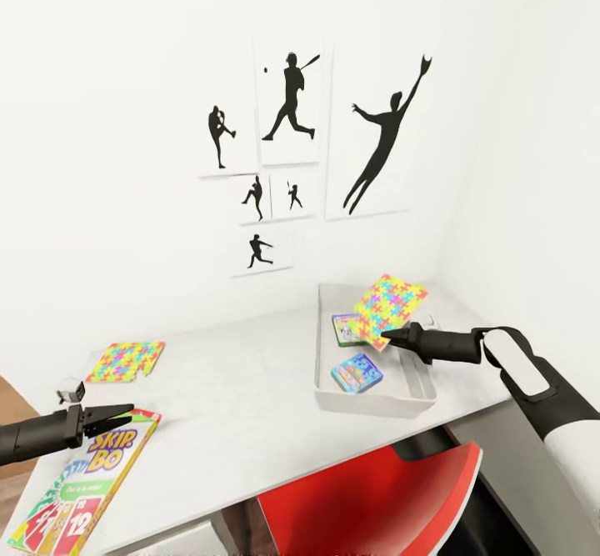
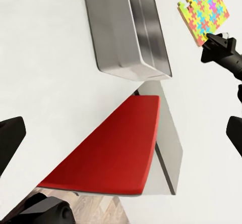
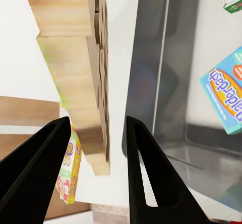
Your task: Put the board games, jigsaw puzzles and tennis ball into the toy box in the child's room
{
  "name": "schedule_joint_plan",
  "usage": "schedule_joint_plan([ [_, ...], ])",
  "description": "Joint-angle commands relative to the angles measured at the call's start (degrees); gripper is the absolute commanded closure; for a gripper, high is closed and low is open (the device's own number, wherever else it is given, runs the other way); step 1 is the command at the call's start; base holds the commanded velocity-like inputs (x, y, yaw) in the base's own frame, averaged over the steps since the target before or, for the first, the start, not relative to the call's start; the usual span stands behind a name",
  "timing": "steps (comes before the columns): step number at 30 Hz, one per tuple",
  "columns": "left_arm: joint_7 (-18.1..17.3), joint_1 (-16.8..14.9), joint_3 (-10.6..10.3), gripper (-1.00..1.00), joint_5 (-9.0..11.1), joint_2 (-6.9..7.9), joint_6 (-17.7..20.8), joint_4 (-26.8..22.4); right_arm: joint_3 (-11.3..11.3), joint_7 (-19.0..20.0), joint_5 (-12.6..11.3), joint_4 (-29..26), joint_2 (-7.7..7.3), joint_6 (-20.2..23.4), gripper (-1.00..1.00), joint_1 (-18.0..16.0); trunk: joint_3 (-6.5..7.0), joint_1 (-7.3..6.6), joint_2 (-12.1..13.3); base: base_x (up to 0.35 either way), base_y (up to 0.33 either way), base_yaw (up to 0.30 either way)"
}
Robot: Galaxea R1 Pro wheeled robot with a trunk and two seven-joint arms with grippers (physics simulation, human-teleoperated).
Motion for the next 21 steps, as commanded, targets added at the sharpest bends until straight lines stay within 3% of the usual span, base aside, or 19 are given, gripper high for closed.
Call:
schedule_joint_plan([
  [1,-0.26,-0.04,0.02,-1.00,-0.07,-0.02,0.63,-0.35,0.18,0.57,0.67,0.02,-0.05,0.03,1.00,-0.37,-0.23,0.03,-0.13,0.000,0.000,0.000],
  [21,-0.26,-0.73,0.10,-1.00,-0.07,-0.60,0.54,-2.38,0.36,0.57,0.64,-0.30,0.00,0.03,1.00,-0.25,-1.30,0.03,-0.13,0.000,0.000,0.000],
])
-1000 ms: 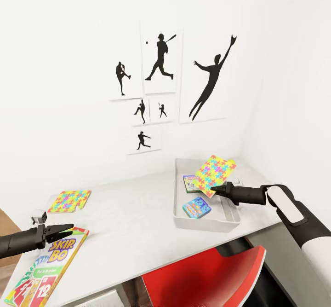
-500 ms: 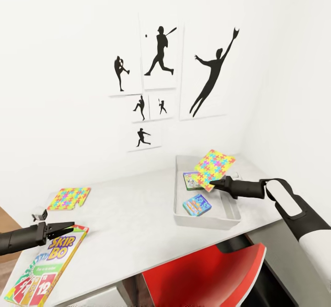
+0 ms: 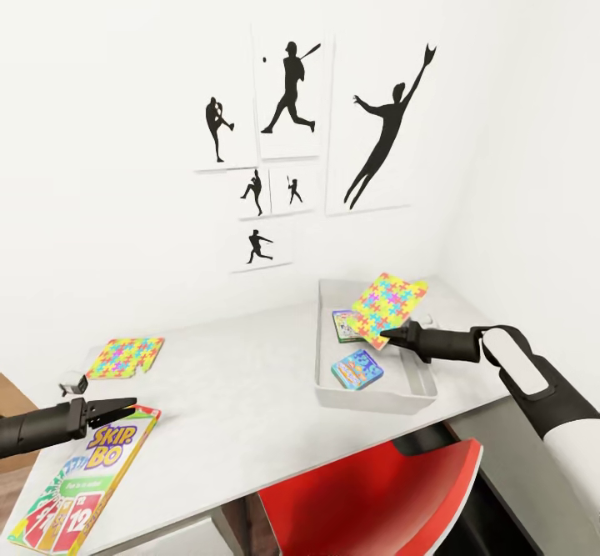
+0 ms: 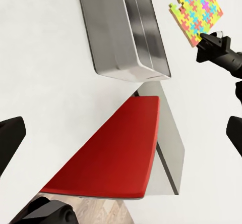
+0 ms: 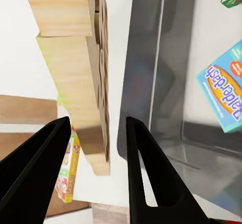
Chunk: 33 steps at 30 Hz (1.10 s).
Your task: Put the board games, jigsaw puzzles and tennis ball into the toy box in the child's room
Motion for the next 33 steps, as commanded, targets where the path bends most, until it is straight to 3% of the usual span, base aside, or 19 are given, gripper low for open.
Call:
schedule_joint_plan([
  [1,-0.26,-0.04,0.00,-1.00,-0.07,0.01,0.61,-0.01,0.11,0.57,0.68,-0.08,0.12,0.03,1.00,-0.03,-0.12,0.04,-0.12,0.000,0.000,0.000],
  [24,-0.26,-0.04,0.04,-1.00,-0.07,0.08,0.58,-0.02,-0.70,-0.17,0.95,0.09,0.15,0.03,1.00,-1.76,-0.12,0.04,-0.12,0.000,0.000,0.000],
  [31,-0.26,-0.04,0.08,-1.00,-0.07,0.17,0.61,-0.02,1.06,0.10,0.91,6.91,0.86,0.03,1.00,-7.92,-0.12,0.04,-0.12,0.000,0.000,0.000],
  [33,-0.26,-0.04,0.08,-1.00,-0.07,0.23,0.58,-0.02,4.46,0.32,0.90,8.58,0.97,0.03,1.00,-9.55,-0.12,0.04,-0.12,0.000,0.000,0.000],
])
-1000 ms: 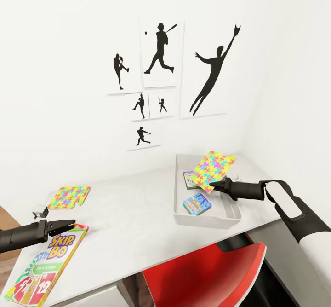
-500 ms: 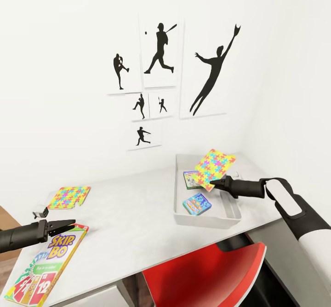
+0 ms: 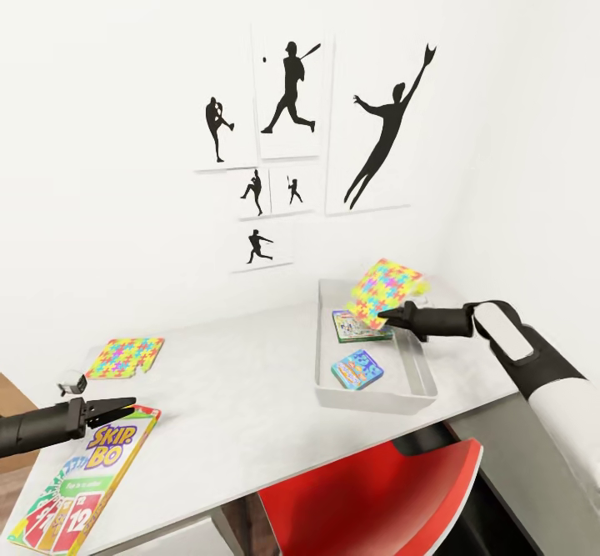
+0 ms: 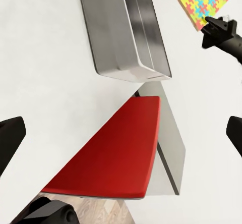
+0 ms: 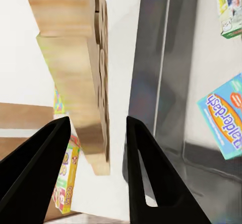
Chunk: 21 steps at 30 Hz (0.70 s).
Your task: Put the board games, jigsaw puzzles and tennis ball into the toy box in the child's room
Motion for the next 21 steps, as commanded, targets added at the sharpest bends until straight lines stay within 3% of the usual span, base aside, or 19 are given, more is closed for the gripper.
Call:
schedule_joint_plan([
  [1,-0.26,-0.04,0.00,-1.00,-0.06,0.03,0.63,-0.02,2.46,0.73,0.51,0.58,-0.04,0.01,1.00,-0.87,-0.13,0.03,-0.13,0.000,0.000,0.000],
  [5,-0.26,-0.04,0.00,-1.00,-0.06,0.11,0.62,-0.02,8.76,2.35,0.46,2.34,0.00,0.01,1.00,-3.48,-0.13,0.03,-0.13,0.000,0.000,0.000],
  [15,-0.26,-0.04,0.00,-1.00,-0.04,0.23,0.59,-0.02,15.98,11.89,0.62,9.87,-0.18,0.01,1.00,-7.10,-0.13,0.03,-0.13,0.000,0.000,0.000],
  [21,-0.26,-0.04,0.00,-1.00,-0.01,0.24,0.61,-0.02,17.45,13.17,0.68,12.27,-0.24,0.01,1.00,-7.28,-0.13,0.03,-0.13,0.000,0.000,0.000],
])
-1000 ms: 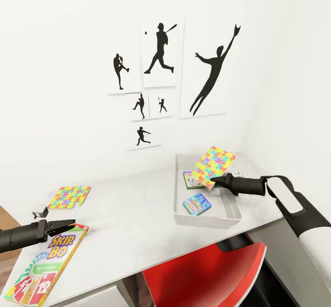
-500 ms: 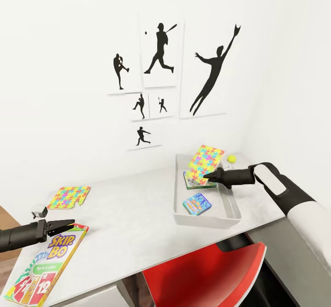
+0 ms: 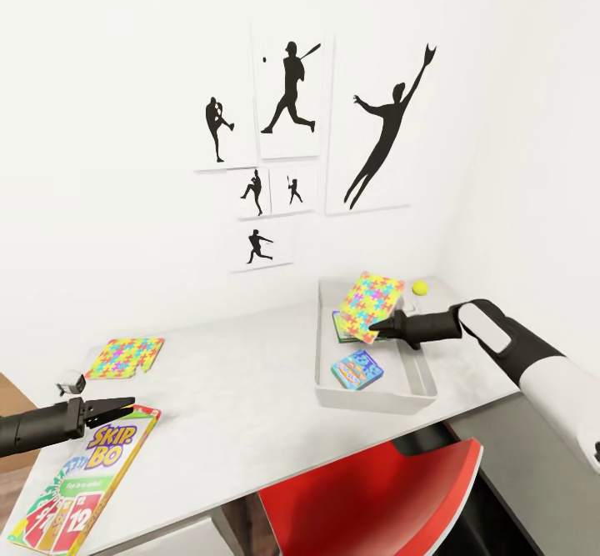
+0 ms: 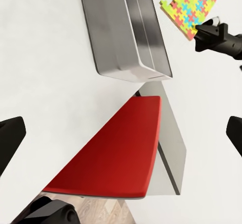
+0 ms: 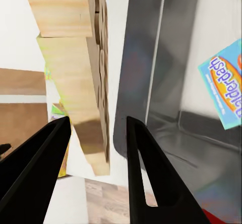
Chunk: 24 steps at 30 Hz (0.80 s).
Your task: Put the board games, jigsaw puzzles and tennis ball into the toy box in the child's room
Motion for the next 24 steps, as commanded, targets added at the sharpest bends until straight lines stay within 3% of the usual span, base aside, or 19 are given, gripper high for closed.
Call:
schedule_joint_plan([
  [1,-0.26,-0.04,-0.01,-1.00,-0.06,0.01,0.60,-0.01,0.66,0.62,0.10,0.66,-0.01,0.00,1.00,-0.11,-0.12,0.04,-0.13,0.000,0.000,0.000],
  [9,-0.26,-0.04,0.00,-1.00,-0.04,0.02,0.63,-0.01,3.40,3.24,0.12,1.95,0.11,0.00,1.00,-0.12,-0.12,0.04,-0.13,0.000,0.000,0.000],
  [24,-0.26,-0.04,0.00,-1.00,-0.03,0.05,0.61,-0.01,3.71,4.01,0.12,2.28,0.19,0.00,1.00,-0.12,-0.12,0.04,-0.13,0.000,0.000,0.000],
])
